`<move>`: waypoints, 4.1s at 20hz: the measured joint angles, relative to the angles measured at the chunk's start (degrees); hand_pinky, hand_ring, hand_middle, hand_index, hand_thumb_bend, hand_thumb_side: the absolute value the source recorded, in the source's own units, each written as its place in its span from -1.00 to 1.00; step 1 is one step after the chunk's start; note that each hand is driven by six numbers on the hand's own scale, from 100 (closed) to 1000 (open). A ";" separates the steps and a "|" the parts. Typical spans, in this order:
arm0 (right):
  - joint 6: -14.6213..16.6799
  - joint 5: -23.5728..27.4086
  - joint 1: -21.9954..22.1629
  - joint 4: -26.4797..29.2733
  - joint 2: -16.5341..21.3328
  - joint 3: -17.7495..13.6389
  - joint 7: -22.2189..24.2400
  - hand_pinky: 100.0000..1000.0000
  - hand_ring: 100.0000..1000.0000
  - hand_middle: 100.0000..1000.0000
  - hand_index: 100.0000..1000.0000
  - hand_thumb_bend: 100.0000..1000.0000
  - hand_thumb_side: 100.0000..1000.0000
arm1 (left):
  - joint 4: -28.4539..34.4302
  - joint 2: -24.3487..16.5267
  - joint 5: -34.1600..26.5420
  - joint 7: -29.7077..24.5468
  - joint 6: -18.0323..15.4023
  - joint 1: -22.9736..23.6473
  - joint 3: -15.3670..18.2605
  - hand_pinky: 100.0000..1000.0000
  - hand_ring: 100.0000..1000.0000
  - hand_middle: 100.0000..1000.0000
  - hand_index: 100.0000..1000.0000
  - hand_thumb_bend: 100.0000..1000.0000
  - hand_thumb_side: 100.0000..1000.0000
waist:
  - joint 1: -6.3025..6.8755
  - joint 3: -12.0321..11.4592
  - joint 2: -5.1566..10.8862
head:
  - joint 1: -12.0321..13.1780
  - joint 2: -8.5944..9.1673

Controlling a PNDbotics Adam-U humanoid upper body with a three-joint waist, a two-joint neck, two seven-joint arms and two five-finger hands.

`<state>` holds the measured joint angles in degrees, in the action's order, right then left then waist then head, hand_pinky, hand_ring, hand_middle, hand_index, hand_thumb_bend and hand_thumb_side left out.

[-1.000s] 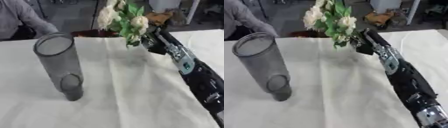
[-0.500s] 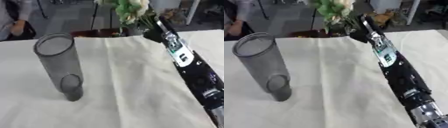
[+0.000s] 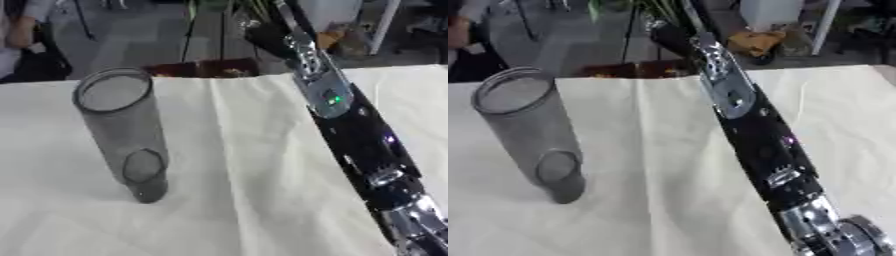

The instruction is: Arrange flowers into the vase.

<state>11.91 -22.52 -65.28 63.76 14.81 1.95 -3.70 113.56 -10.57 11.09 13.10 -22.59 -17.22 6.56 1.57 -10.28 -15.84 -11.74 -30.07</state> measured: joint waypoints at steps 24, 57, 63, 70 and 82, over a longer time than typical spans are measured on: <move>-2.32 14.81 -10.66 4.25 -11.74 -3.03 -8.84 -1.00 -1.00 -1.00 -0.28 -1.00 -0.69 | 0.00 -0.01 -0.49 -0.83 0.34 0.10 -0.69 -0.01 0.15 0.67 0.79 -1.00 1.00 | -1.59 -1.54 2.03 | -0.44 -0.39; -1.85 18.01 -17.03 4.21 -18.09 -5.10 -13.43 -1.00 -1.00 -1.00 -0.28 -1.00 -0.69 | 0.00 -0.55 -1.24 -1.75 0.66 0.06 -1.39 -0.01 0.13 0.67 0.79 -1.00 1.00 | -2.83 -3.99 2.75 | -1.50 -0.88; -3.56 17.31 -16.82 2.79 -18.05 -5.09 -13.87 -1.00 -1.00 -1.00 -0.27 -1.00 -0.70 | 0.00 -0.55 -1.25 -1.75 0.66 0.04 -1.39 -0.01 0.13 0.67 0.79 -1.00 1.00 | -2.82 -3.92 2.74 | -1.49 -0.88; -10.55 18.45 -16.52 0.38 -17.44 -4.66 -16.65 -1.00 -1.00 -1.00 -0.26 -1.00 -0.70 | 0.00 -0.55 -1.25 -1.73 0.70 0.04 -1.39 -0.01 0.13 0.68 0.79 -1.00 1.00 | -2.82 -3.71 2.73 | -1.24 -1.03; -15.28 21.53 -15.81 2.28 -18.78 -4.38 -21.78 -1.00 -1.00 -1.00 -0.25 -1.00 -0.70 | 0.00 -0.55 -1.39 -1.94 0.91 0.04 -1.40 -0.01 0.13 0.67 0.79 -1.00 1.00 | -2.94 -3.88 2.74 | -1.19 -1.03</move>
<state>-3.37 -0.98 -81.09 66.04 -3.98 -2.43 -25.48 113.56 -11.12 9.70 11.16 -21.68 -17.19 5.16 -1.37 -14.16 -13.10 -12.93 -31.10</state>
